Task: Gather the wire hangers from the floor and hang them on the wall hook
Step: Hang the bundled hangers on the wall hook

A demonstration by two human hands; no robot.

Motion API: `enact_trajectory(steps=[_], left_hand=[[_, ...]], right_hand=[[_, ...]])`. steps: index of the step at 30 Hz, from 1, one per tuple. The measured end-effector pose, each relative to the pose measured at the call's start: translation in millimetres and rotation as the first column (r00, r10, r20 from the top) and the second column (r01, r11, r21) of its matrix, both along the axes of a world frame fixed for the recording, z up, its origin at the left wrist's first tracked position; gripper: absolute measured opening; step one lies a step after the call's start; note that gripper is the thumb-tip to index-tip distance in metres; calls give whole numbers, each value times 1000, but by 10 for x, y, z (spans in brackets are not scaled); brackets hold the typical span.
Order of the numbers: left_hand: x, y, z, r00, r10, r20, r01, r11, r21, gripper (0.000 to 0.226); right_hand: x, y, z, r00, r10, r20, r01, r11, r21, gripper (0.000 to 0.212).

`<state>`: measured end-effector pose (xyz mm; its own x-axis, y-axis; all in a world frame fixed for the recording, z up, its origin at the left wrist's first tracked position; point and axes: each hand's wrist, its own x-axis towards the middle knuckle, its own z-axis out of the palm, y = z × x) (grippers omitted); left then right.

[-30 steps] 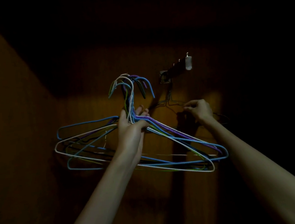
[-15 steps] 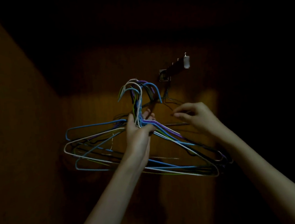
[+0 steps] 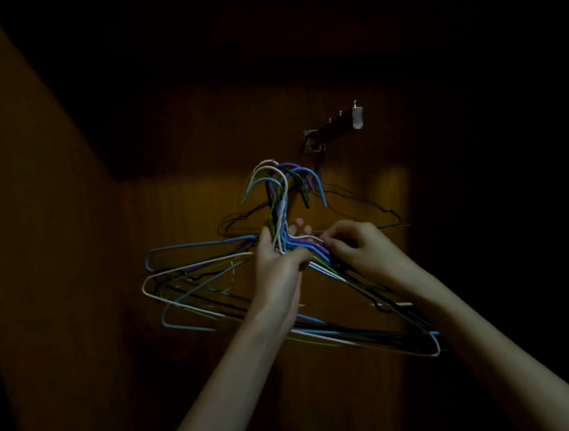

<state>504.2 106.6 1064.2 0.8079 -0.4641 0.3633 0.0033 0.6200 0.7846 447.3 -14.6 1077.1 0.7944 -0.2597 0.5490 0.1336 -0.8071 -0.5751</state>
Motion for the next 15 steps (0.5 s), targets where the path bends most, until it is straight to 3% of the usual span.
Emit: enact_trajectory(steps=[8, 15], left_hand=[[-37, 135, -33, 1000, 7, -7, -7, 1000, -11, 83], [-9, 172, -23, 1000, 18, -13, -18, 999, -29, 80]], right_hand=[[-123, -31, 18, 986, -106, 128, 99, 993, 56, 14], [-339, -159, 37, 992, -74, 105, 58, 987, 151, 13]])
